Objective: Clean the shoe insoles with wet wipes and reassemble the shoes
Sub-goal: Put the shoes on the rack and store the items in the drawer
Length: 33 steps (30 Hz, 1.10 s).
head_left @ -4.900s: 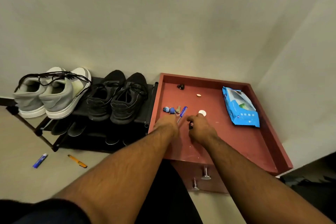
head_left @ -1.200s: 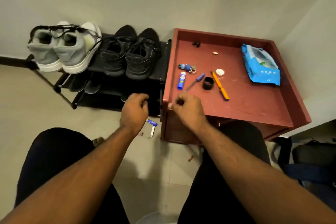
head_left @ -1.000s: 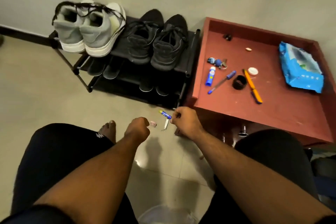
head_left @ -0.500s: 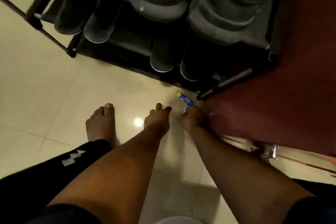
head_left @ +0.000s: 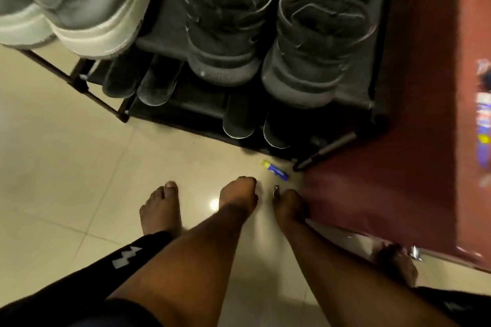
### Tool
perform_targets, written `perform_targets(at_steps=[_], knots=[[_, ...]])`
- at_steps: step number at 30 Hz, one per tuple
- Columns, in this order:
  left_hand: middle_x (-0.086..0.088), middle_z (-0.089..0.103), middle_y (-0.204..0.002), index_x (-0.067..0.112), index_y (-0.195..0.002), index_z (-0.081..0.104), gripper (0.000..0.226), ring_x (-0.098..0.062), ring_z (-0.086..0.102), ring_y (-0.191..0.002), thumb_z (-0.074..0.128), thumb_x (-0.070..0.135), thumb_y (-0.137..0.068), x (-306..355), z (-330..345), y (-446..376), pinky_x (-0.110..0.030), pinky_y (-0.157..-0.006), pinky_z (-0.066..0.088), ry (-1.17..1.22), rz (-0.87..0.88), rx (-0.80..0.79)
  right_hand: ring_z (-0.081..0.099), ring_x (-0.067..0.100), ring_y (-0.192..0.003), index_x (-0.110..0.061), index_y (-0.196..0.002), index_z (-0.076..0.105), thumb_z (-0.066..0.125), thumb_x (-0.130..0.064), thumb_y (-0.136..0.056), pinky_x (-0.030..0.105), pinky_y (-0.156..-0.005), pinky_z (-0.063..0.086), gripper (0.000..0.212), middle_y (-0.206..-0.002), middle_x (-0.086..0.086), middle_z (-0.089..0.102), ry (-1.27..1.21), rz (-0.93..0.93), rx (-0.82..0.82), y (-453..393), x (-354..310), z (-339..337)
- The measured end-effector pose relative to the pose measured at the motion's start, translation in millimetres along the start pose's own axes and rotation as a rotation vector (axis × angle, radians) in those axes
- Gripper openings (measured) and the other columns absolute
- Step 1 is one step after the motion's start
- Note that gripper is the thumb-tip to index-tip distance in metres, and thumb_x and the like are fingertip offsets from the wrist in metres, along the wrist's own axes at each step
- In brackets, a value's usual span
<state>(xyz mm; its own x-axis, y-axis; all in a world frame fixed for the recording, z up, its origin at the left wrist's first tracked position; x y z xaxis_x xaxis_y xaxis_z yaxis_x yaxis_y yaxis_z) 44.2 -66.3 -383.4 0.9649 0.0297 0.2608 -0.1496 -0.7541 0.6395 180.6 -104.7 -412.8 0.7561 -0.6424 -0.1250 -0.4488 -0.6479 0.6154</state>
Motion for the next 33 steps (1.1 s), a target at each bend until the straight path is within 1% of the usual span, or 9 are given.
perform_targets(at_steps=[5,8,12,14,16,22,25,28,33], knots=[[-0.008,0.065,-0.109,0.015,-0.097,0.060,0.016,-0.032,0.061,-0.100,0.052,0.029,-0.095,22.7,-32.9,92.9,-0.030,-0.074,0.042,0.089,-0.025,0.079,0.060,0.032,-0.105,-0.007,-0.100,0.063,0.040,-0.040,-0.101,0.032,-0.079,0.046,0.041,-0.112,0.014,0.064,-0.159,-0.086,-0.041,90.6,17.4,-39.6],[-0.007,0.066,-0.094,0.013,-0.084,0.057,0.024,-0.033,0.063,-0.090,0.053,0.035,-0.093,31.6,-54.0,156.0,-0.029,-0.067,0.042,0.171,-0.019,0.174,0.060,0.032,-0.106,-0.009,-0.101,0.063,0.047,-0.029,-0.098,0.031,-0.080,0.047,0.026,-0.112,0.012,0.063,-0.174,-0.130,-0.028,153.2,40.8,-70.8],[0.008,0.065,-0.093,0.023,-0.094,0.066,0.026,-0.017,0.062,-0.077,0.053,0.046,-0.096,65.1,-80.8,241.1,-0.032,-0.074,0.052,0.376,0.180,0.418,0.062,0.031,-0.086,-0.015,-0.070,0.057,0.058,-0.022,-0.088,0.026,-0.067,0.043,0.019,-0.089,0.011,0.066,-0.420,-0.181,0.071,221.2,95.8,-115.7],[0.016,0.062,-0.098,0.031,-0.104,0.067,0.024,-0.009,0.059,-0.073,0.054,0.050,-0.097,87.4,-91.8,276.9,-0.029,-0.073,0.050,0.381,0.292,0.530,0.063,0.030,-0.073,-0.016,-0.057,0.054,0.066,-0.019,-0.081,0.036,-0.069,0.054,0.027,-0.070,0.008,0.065,-0.627,-0.182,0.100,240.6,124.1,-138.7],[0.016,0.061,-0.101,0.032,-0.111,0.067,0.023,-0.008,0.059,-0.076,0.058,0.047,-0.096,114.2,-98.4,302.6,-0.029,-0.071,0.049,0.319,0.424,0.610,0.063,0.026,-0.062,-0.019,-0.050,0.057,0.073,-0.017,-0.078,0.049,-0.068,0.057,0.032,-0.056,0.003,0.062,-0.728,-0.182,0.182,255.9,155.5,-168.9],[-0.005,0.072,-0.099,0.016,-0.109,0.072,0.028,-0.030,0.067,-0.092,0.071,0.033,-0.088,216.8,-133.1,333.1,-0.040,-0.073,0.052,0.015,0.772,0.740,0.058,0.018,-0.052,-0.008,-0.062,0.062,0.073,-0.017,-0.082,0.030,-0.058,0.050,0.025,-0.055,0.005,0.059,-0.668,-0.281,0.399,291.1,206.7,-282.0],[-0.006,0.071,-0.108,0.018,-0.112,0.069,0.026,-0.029,0.064,-0.103,0.063,0.035,-0.093,254.7,-155.1,329.2,-0.037,-0.079,0.043,-0.230,0.688,0.753,0.064,0.031,-0.067,-0.004,-0.067,0.064,0.071,-0.019,-0.082,0.032,-0.060,0.046,0.023,-0.066,0.017,0.065,-0.533,-0.280,0.495,278.9,216.8,-331.3],[-0.004,0.069,-0.106,0.020,-0.107,0.066,0.020,-0.026,0.064,-0.100,0.062,0.035,-0.094,283.1,-166.7,315.4,-0.034,-0.076,0.031,-0.424,0.567,0.677,0.062,0.030,-0.071,-0.012,-0.067,0.059,0.070,-0.021,-0.084,0.029,-0.060,0.042,0.022,-0.072,0.013,0.065,-0.433,-0.288,0.511,261.5,215.7,-366.5],[-0.004,0.062,-0.118,0.021,-0.121,0.063,0.027,-0.025,0.060,-0.107,0.062,0.029,-0.095,306.1,-163.2,292.7,-0.038,-0.087,0.036,-0.601,0.530,0.656,0.057,0.025,-0.075,-0.012,-0.082,0.064,0.068,-0.021,-0.087,0.028,-0.062,0.036,0.011,-0.082,0.010,0.063,-0.227,-0.316,0.483,231.4,193.5,-375.9]])
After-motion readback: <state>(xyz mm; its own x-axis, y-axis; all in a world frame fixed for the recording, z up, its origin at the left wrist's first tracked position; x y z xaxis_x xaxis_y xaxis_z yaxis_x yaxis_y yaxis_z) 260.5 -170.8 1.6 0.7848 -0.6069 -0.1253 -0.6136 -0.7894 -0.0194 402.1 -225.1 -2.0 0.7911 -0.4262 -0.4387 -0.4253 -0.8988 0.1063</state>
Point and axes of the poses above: each hand's wrist, its own y-axis away from the middle knuckle, its own z-axis out of the palm, x = y × z, the point moved 7 cm from there along -y, towards the middle knuckle
